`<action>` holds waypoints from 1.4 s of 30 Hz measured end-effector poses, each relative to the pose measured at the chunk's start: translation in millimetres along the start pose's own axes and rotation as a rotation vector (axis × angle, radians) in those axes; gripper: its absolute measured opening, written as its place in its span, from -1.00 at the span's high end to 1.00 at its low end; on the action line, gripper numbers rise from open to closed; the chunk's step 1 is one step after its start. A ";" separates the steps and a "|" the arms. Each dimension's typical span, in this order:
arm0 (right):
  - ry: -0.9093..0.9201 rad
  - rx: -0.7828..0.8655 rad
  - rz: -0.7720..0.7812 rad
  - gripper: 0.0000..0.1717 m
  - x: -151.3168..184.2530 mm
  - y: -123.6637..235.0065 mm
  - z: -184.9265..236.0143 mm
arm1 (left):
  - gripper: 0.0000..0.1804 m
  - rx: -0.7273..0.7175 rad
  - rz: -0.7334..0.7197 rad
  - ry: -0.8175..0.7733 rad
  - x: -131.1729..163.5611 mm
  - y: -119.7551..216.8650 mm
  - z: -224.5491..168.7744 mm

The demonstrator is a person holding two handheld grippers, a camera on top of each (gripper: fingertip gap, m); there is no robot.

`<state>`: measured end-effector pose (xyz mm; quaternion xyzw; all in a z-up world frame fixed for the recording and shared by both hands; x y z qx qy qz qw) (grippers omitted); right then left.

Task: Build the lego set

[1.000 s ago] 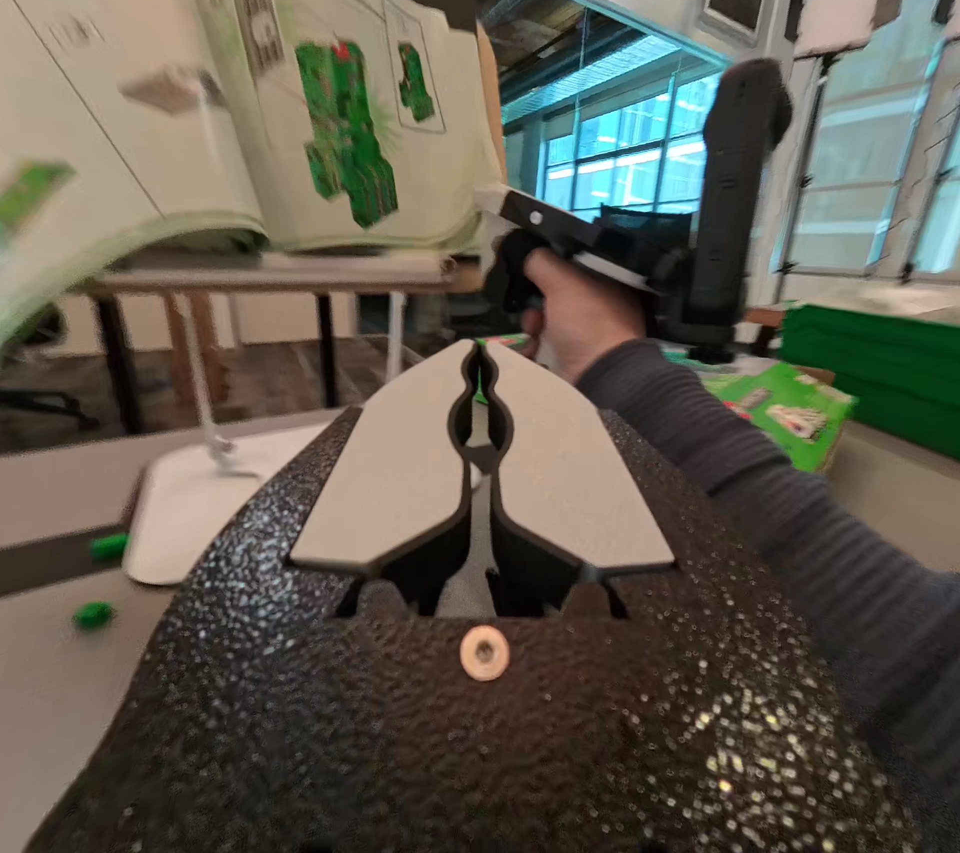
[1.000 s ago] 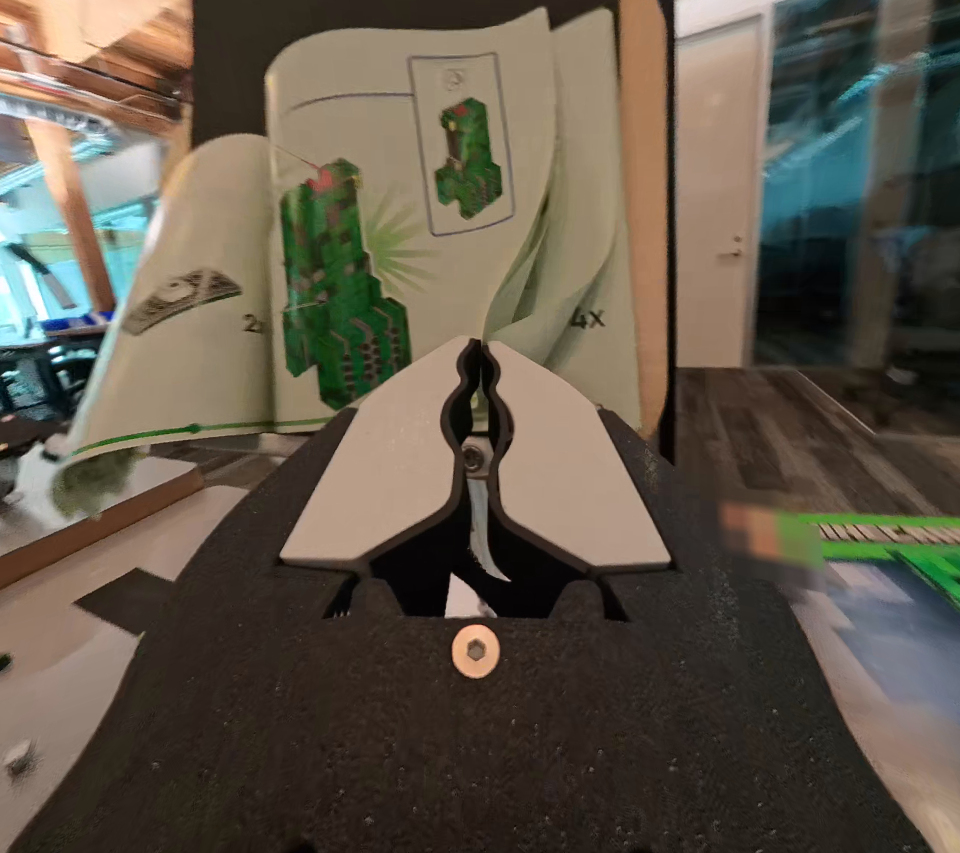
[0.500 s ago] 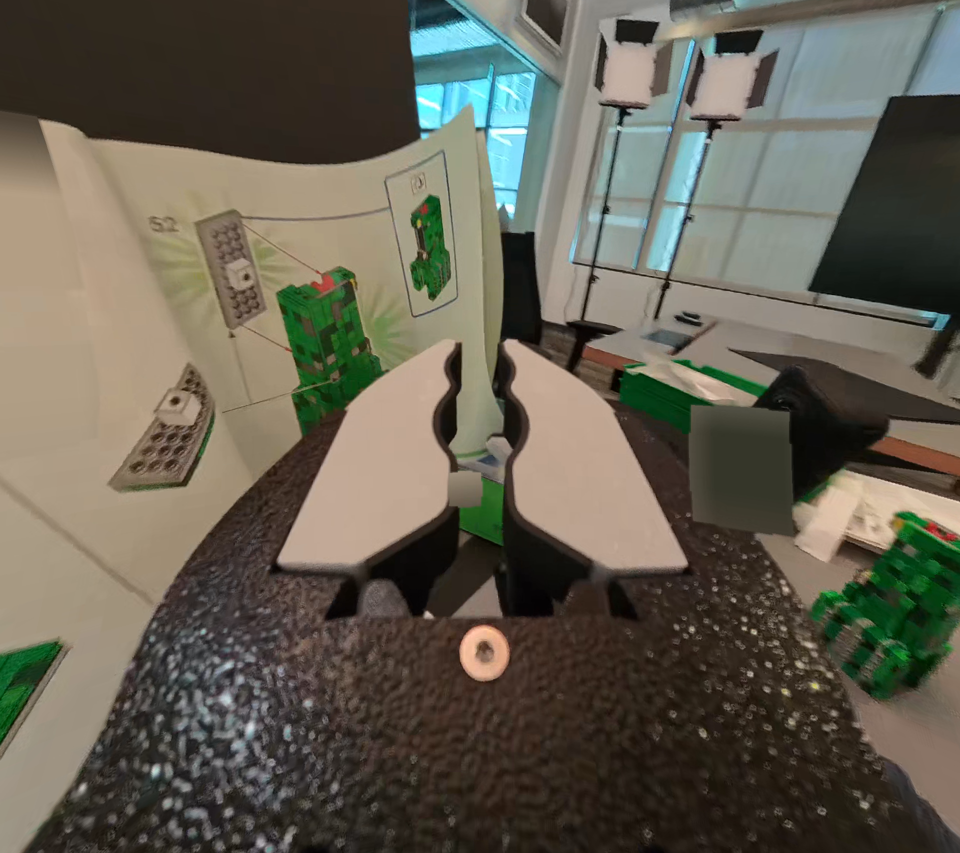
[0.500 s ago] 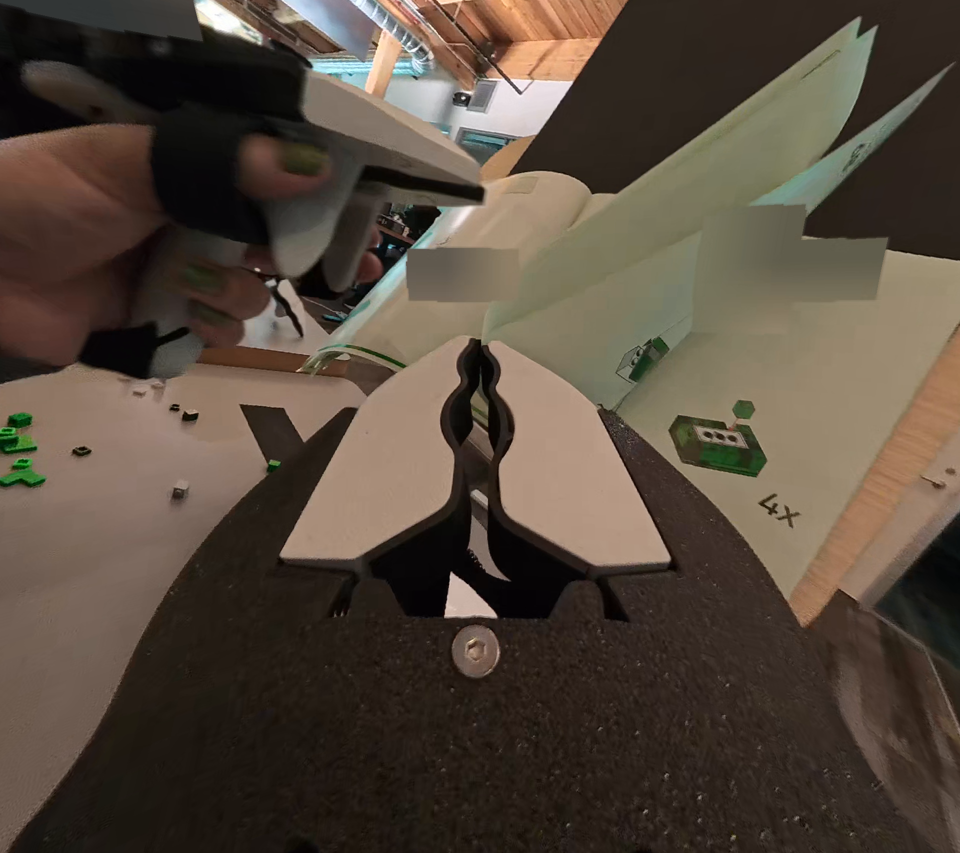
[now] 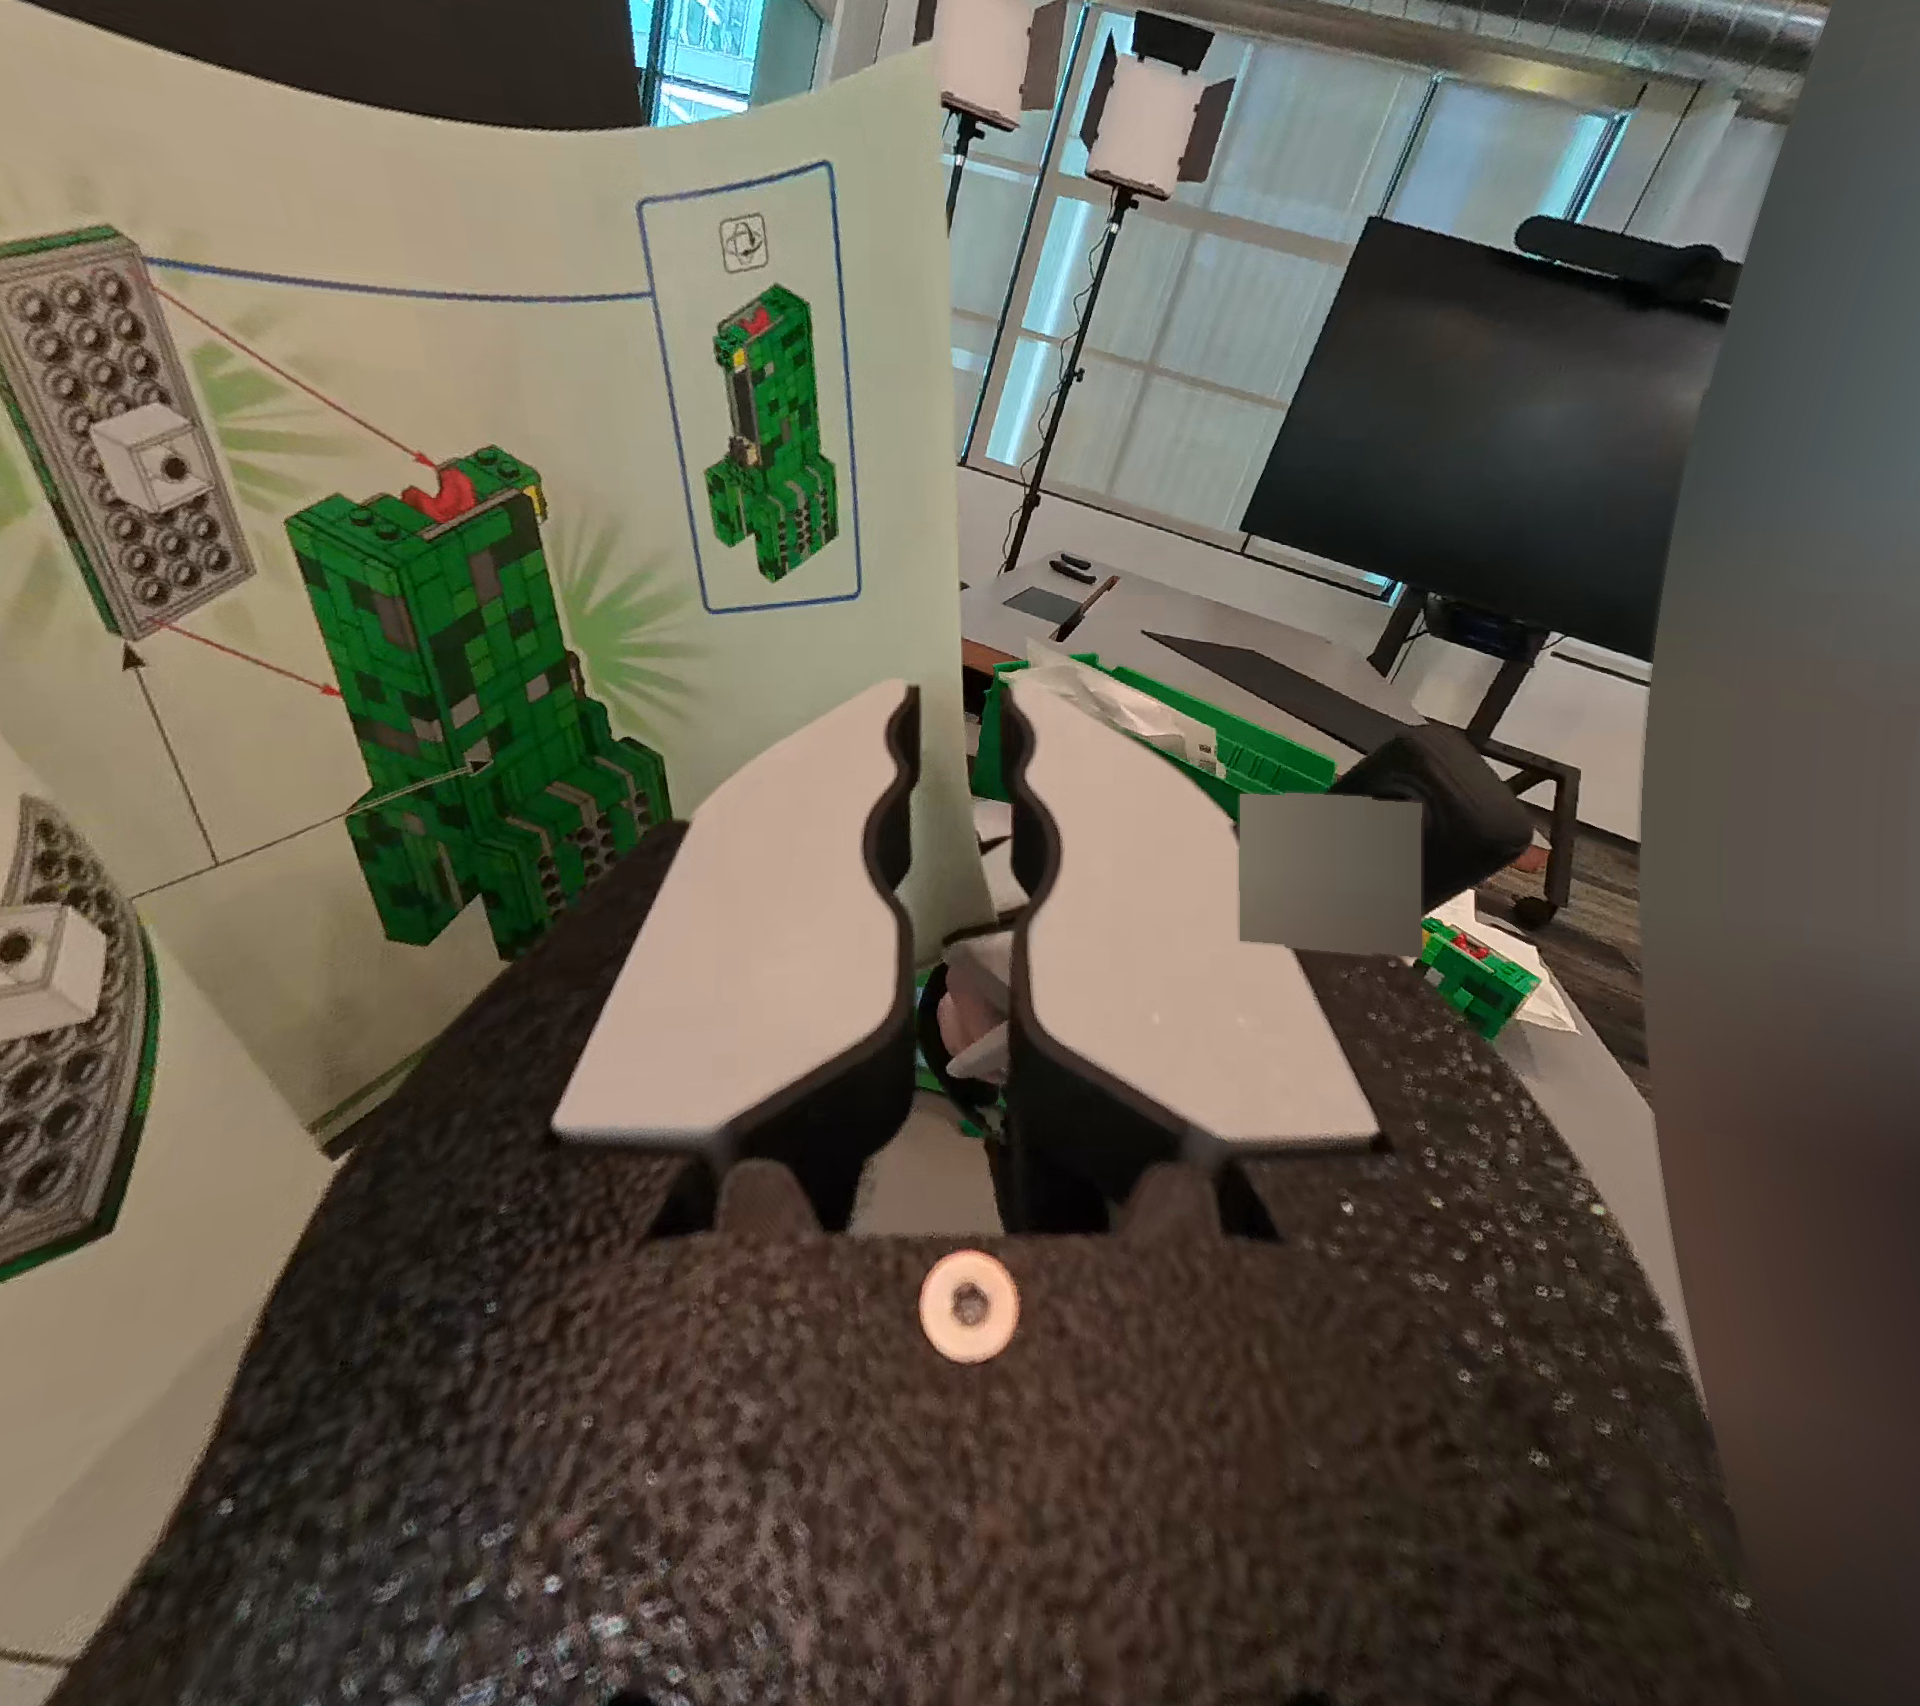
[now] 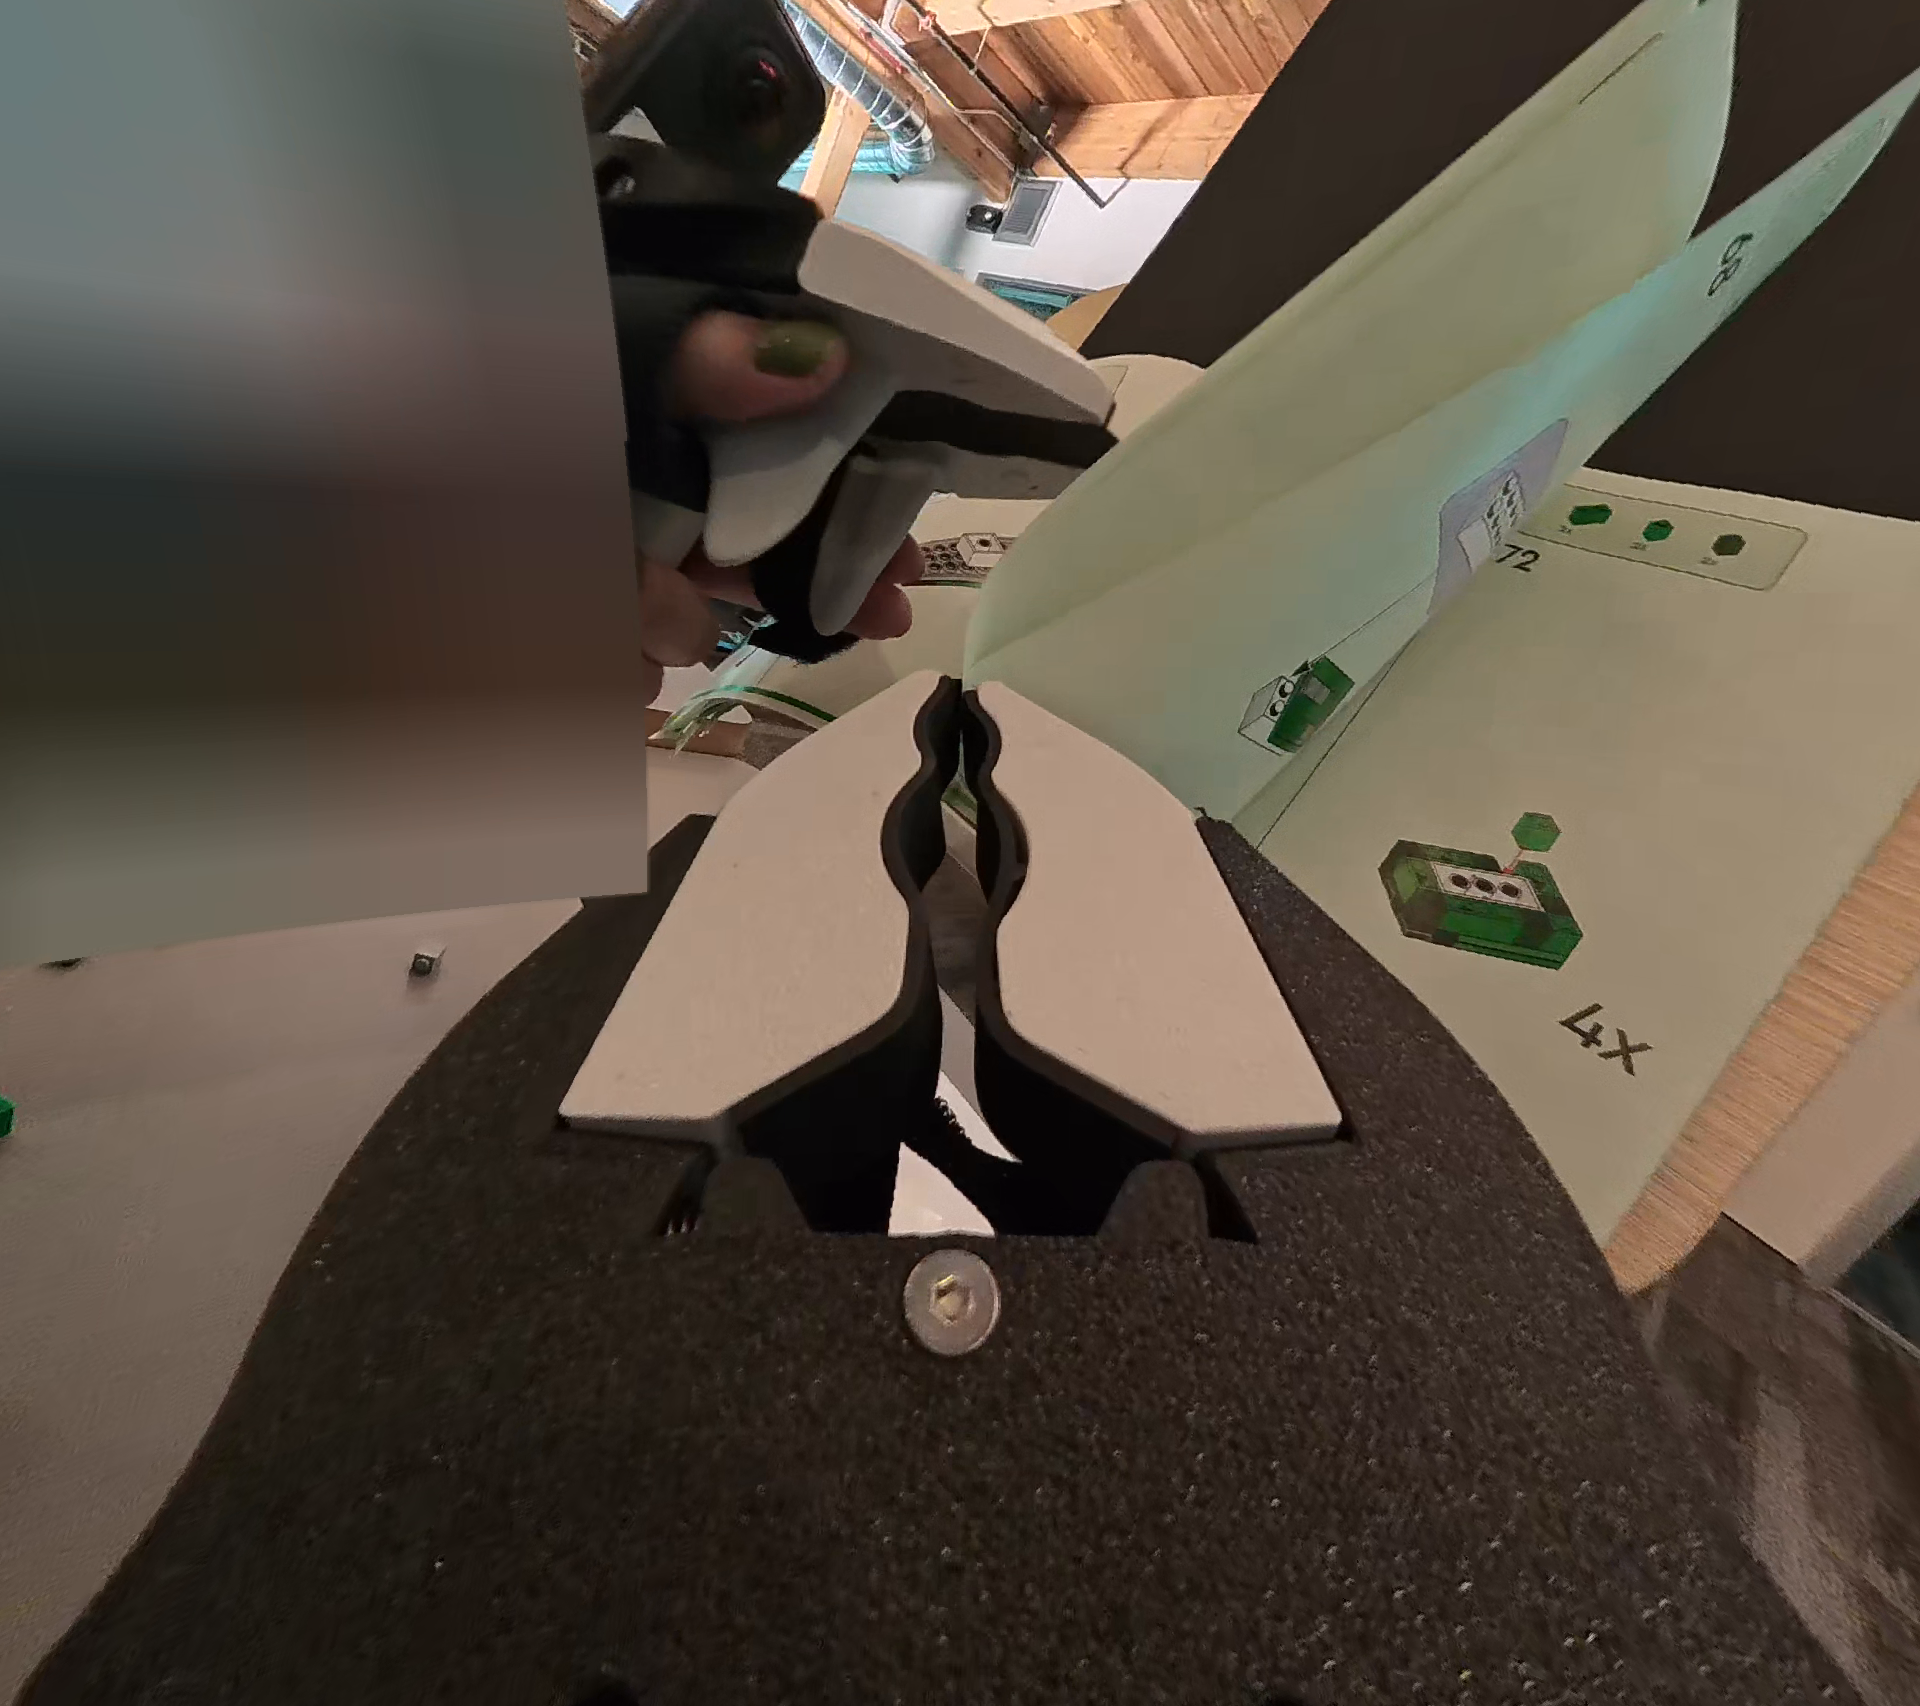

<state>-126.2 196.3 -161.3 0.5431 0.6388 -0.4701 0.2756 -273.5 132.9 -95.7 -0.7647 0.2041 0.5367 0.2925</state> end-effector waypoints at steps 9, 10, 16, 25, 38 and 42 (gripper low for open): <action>0.004 -0.014 0.012 1.00 0.4 -1.2 1.8 | 1.00 0.034 0.012 0.031 2.7 1.1 4.3; 0.005 -0.016 0.014 1.00 0.6 -1.4 2.1 | 1.00 0.037 0.018 0.029 3.2 0.6 4.1; -0.019 0.037 -0.058 0.89 -4.7 5.1 -3.0 | 1.00 0.103 -0.049 0.060 3.5 1.3 1.8; -0.078 0.099 -0.187 0.74 -32.2 20.7 -9.9 | 1.00 0.153 -0.137 0.052 16.3 2.5 -2.1; -0.247 -0.038 0.025 0.52 -23.2 5.9 -7.1 | 1.00 0.322 -0.145 0.128 35.3 -4.8 -1.0; -0.269 -0.084 -0.010 0.53 -24.3 5.5 -5.8 | 1.00 0.407 -0.179 0.155 40.1 -5.2 1.0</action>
Point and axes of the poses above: each gripper's, where its closed fingertips meet, y back along the fingers, x out of its underside, z = x × y across the jaws, the point moved 9 cm from there along y, back along the fingers, and after that the axes turned 6 degrees about x, right-handed, at the moved point
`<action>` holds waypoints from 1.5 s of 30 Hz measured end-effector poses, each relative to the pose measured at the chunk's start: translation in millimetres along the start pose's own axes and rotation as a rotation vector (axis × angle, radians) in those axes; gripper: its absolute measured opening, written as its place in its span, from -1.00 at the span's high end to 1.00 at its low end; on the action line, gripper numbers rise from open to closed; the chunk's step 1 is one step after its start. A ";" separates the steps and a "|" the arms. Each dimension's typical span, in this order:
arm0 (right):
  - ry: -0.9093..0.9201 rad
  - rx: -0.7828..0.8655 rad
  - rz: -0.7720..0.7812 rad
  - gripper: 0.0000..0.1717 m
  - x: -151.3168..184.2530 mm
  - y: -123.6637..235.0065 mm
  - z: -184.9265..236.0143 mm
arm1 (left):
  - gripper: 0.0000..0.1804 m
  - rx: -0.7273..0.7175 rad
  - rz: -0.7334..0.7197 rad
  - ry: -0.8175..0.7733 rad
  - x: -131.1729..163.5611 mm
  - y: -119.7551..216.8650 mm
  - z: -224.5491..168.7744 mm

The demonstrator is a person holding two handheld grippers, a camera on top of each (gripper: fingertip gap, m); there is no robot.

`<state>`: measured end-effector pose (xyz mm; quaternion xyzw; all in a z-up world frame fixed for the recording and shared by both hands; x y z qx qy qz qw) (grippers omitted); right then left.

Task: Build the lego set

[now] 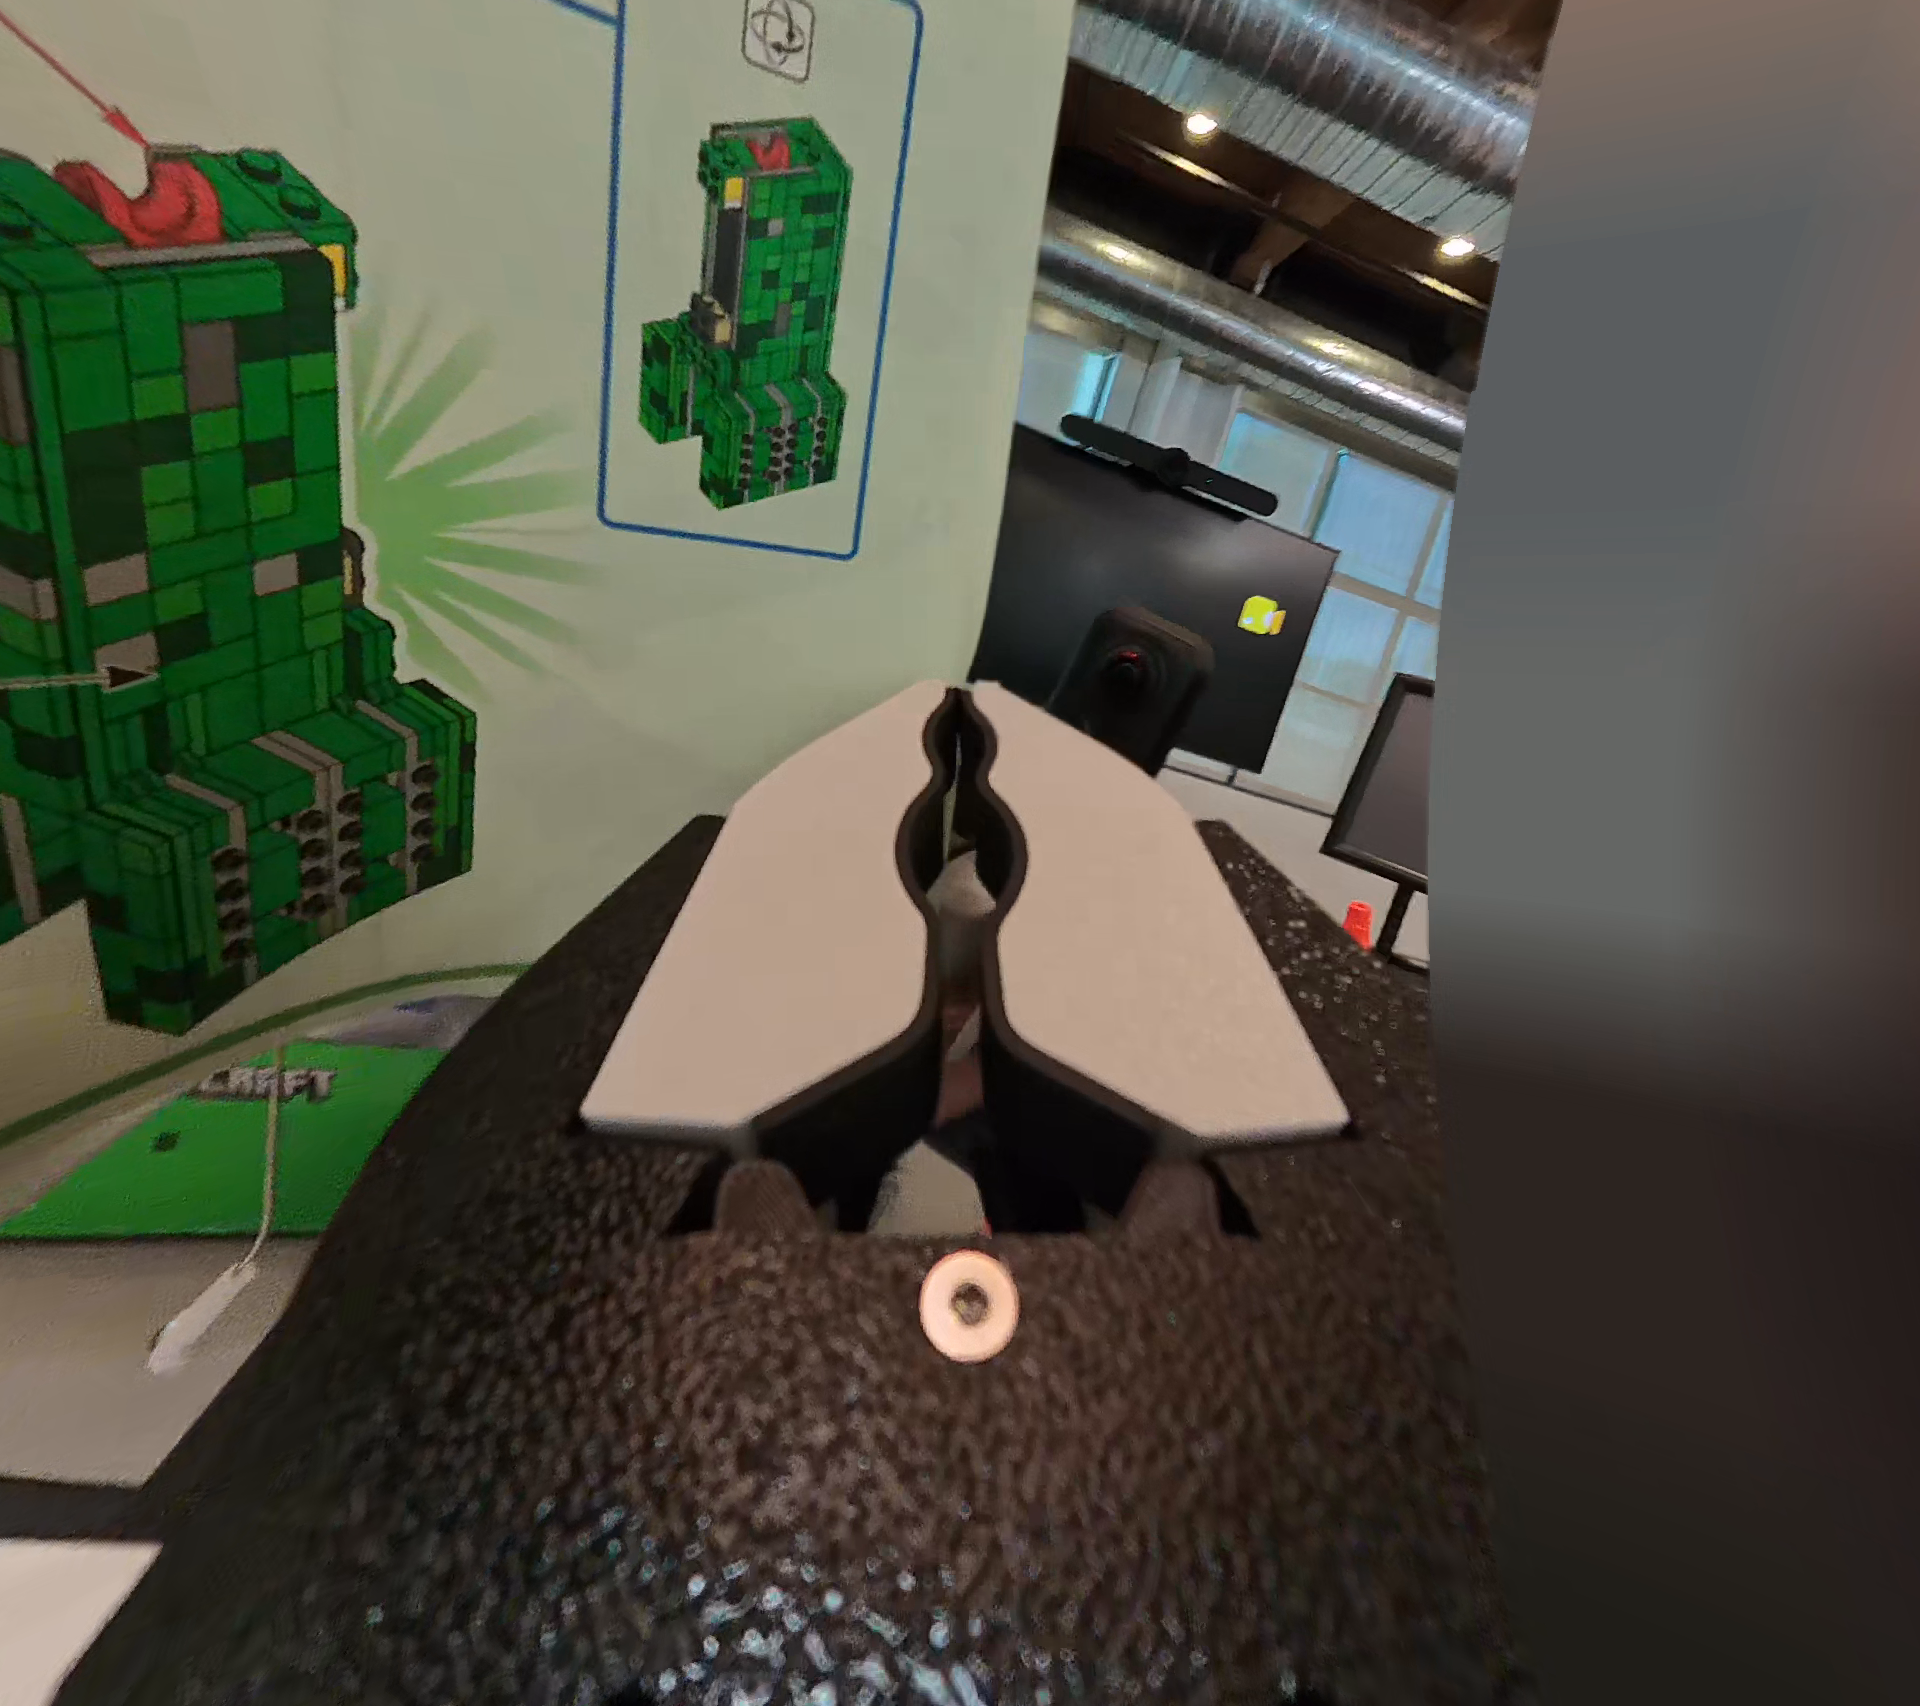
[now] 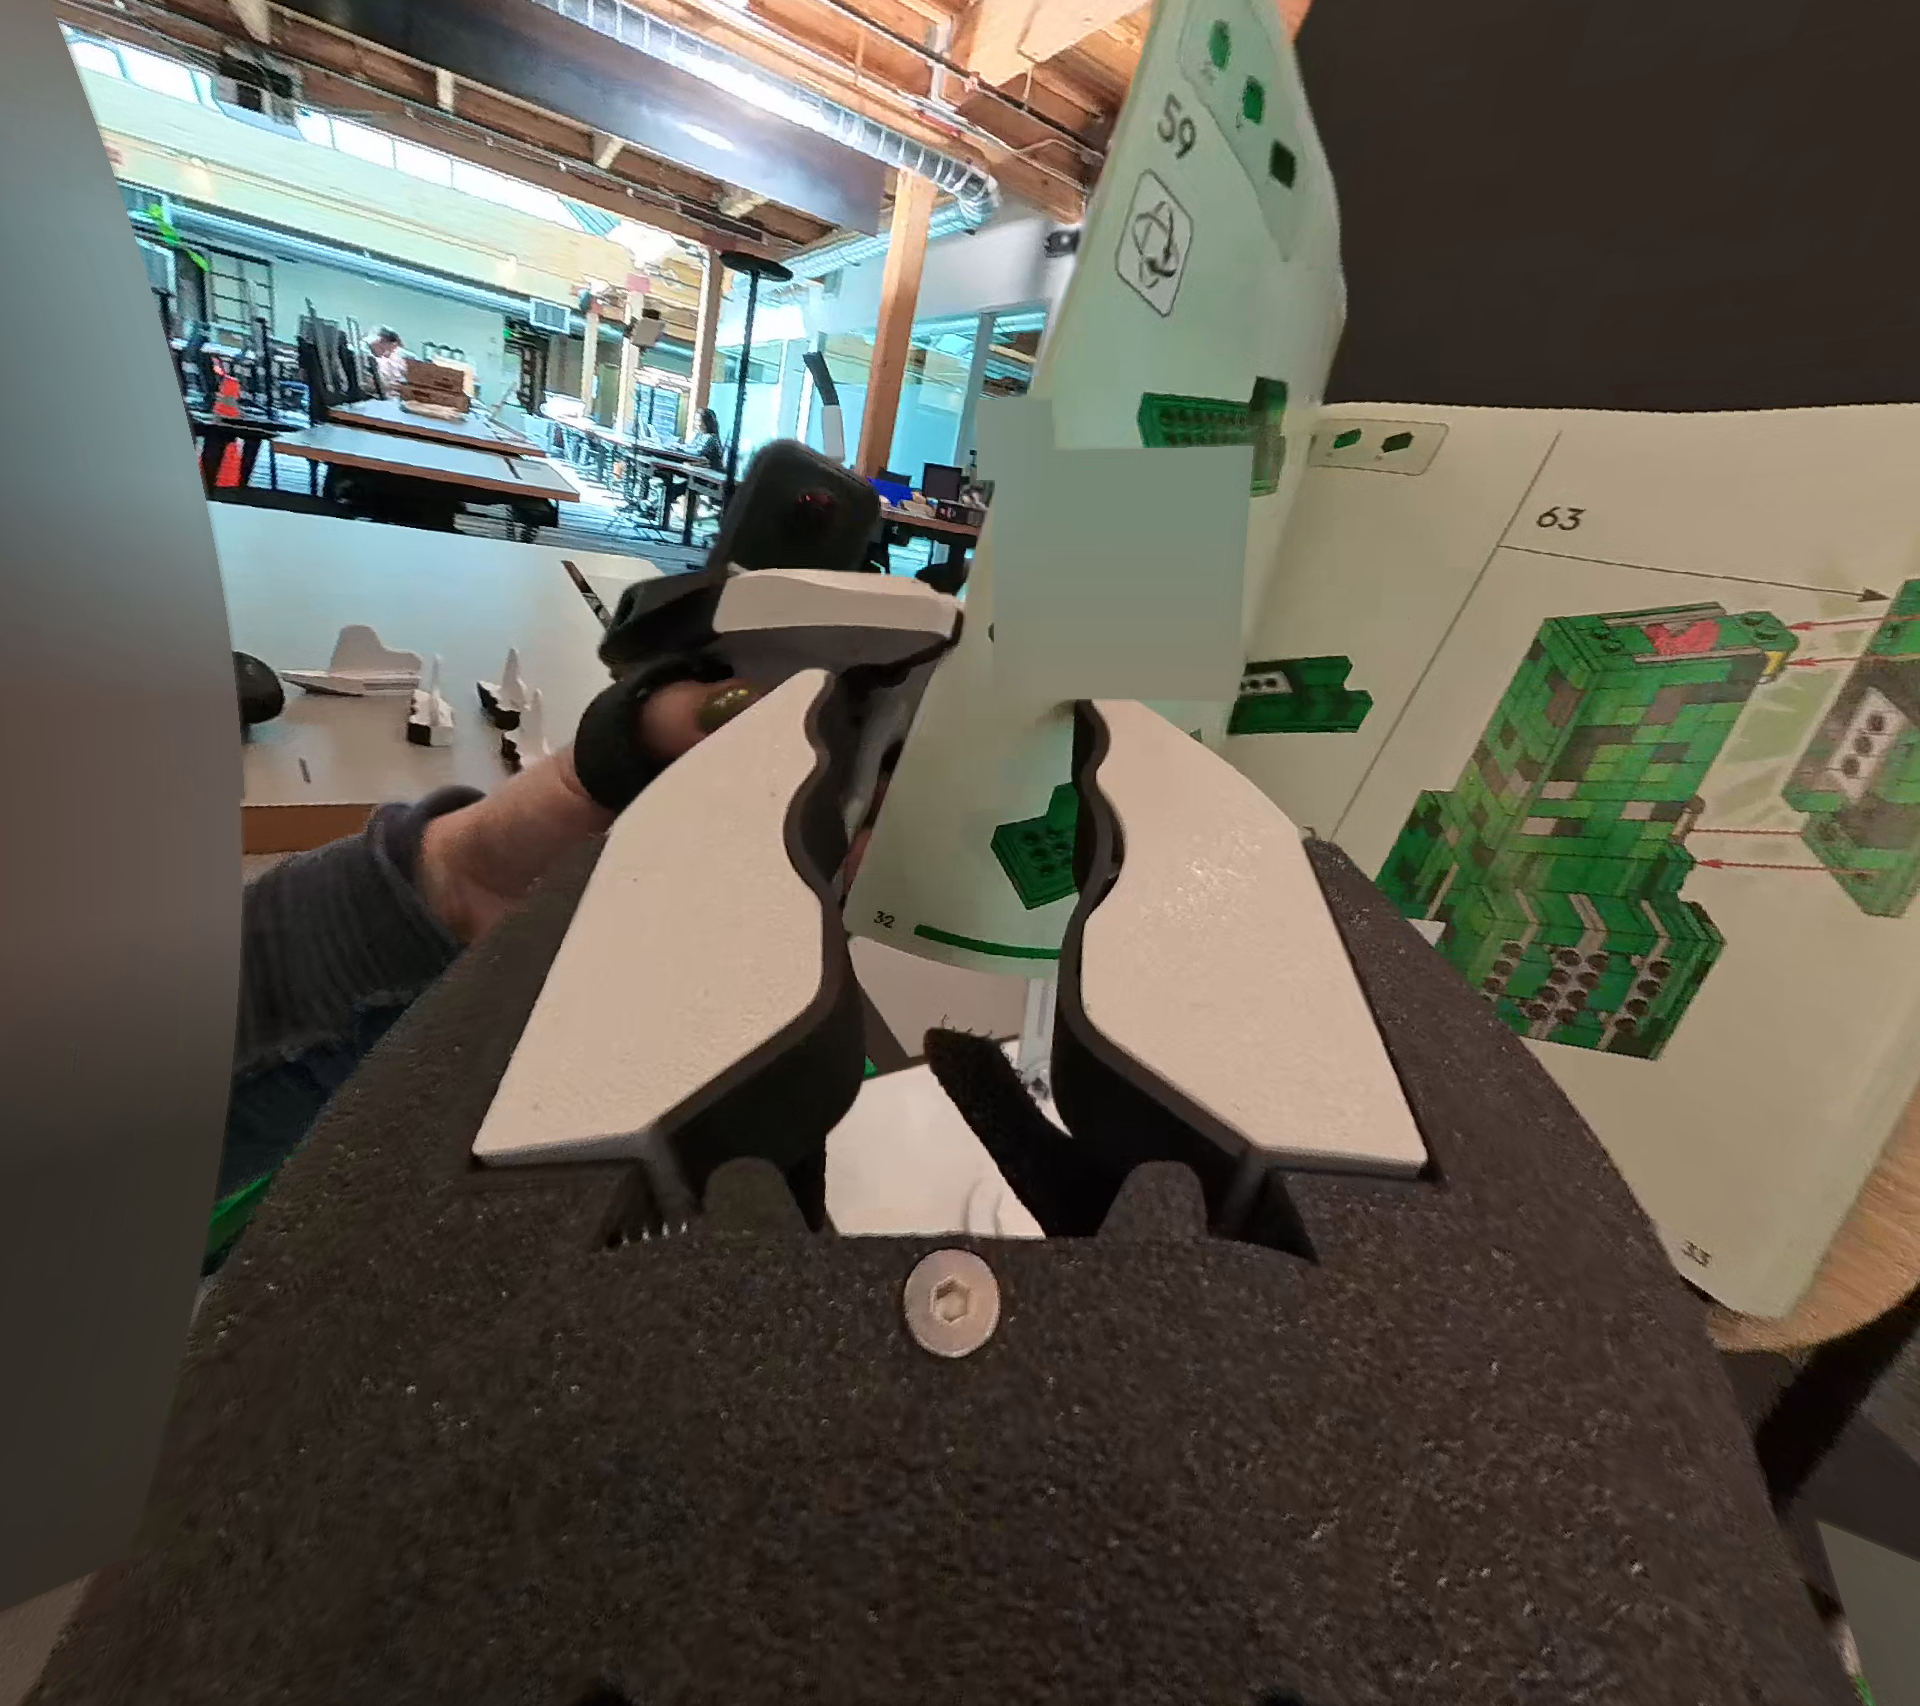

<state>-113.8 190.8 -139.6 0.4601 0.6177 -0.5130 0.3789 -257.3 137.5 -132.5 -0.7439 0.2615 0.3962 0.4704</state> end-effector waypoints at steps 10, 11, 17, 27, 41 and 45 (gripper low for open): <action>-0.015 -0.064 -0.063 0.61 -0.9 1.0 2.7 | 1.00 0.125 -0.024 0.016 4.6 -4.6 -0.3; -0.020 -0.069 -0.073 0.61 -1.3 1.0 2.4 | 1.00 0.139 -0.030 0.021 4.7 -4.5 -0.5; -0.056 -0.121 -0.108 0.61 -1.3 0.3 2.6 | 1.00 0.198 -0.044 0.057 7.0 -6.1 0.7; -0.091 -0.169 -0.132 0.62 0.1 0.0 3.7 | 1.00 0.232 -0.053 0.052 8.6 -7.1 1.0; 0.010 0.419 -0.107 0.62 -12.0 30.9 -27.7 | 1.00 -0.296 0.085 -0.292 -17.3 9.4 -16.1; 0.113 0.602 -0.087 0.63 -24.4 39.6 -26.6 | 1.00 -0.468 0.092 -0.310 -31.9 27.0 -27.3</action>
Point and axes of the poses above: each gripper's, where its closed fingertips meet, y back along the fingers, x out of its underside, z = x × y across the jaws, the point moved 9 cm from there along y, back along the fingers, and after that the axes turned 6 degrees about x, right-handed, at the moved point
